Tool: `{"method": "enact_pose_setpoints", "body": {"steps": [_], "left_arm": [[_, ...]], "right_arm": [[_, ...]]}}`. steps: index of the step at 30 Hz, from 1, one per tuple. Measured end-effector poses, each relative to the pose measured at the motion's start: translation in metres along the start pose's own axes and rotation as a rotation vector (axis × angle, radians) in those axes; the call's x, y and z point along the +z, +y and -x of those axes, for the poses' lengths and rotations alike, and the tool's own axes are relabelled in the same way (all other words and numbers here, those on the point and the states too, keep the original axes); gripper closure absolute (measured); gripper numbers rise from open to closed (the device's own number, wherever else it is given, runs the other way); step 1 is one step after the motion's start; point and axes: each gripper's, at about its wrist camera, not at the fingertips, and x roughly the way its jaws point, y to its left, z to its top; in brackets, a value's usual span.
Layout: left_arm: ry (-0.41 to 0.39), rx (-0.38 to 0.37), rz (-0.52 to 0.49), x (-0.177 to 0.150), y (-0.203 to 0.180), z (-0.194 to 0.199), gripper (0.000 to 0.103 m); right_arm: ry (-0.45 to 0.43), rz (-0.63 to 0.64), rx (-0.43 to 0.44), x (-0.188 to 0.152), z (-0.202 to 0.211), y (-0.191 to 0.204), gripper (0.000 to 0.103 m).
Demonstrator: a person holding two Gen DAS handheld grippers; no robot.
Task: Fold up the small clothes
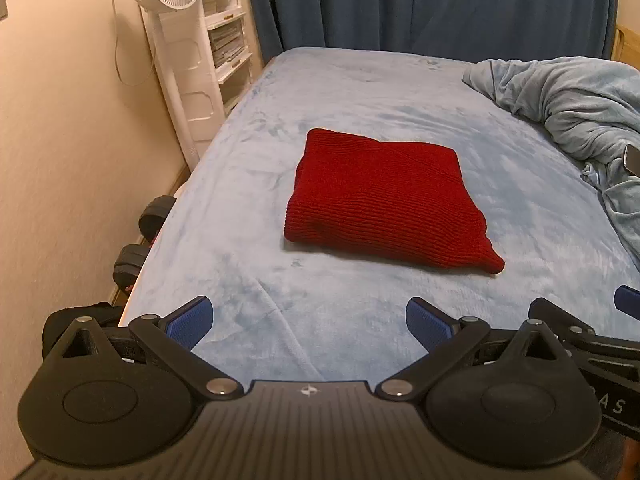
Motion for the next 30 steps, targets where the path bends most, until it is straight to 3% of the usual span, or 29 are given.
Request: {"method": "enact_pose_setpoints", "body": {"steps": [30], "left_arm": [[0.003,0.003,-0.014,0.0009,0.0022,-0.0015,0.000]], "right_arm": [[0.001,0.008,0.004,0.0023,-0.0001,0.0023,0.006]]}}
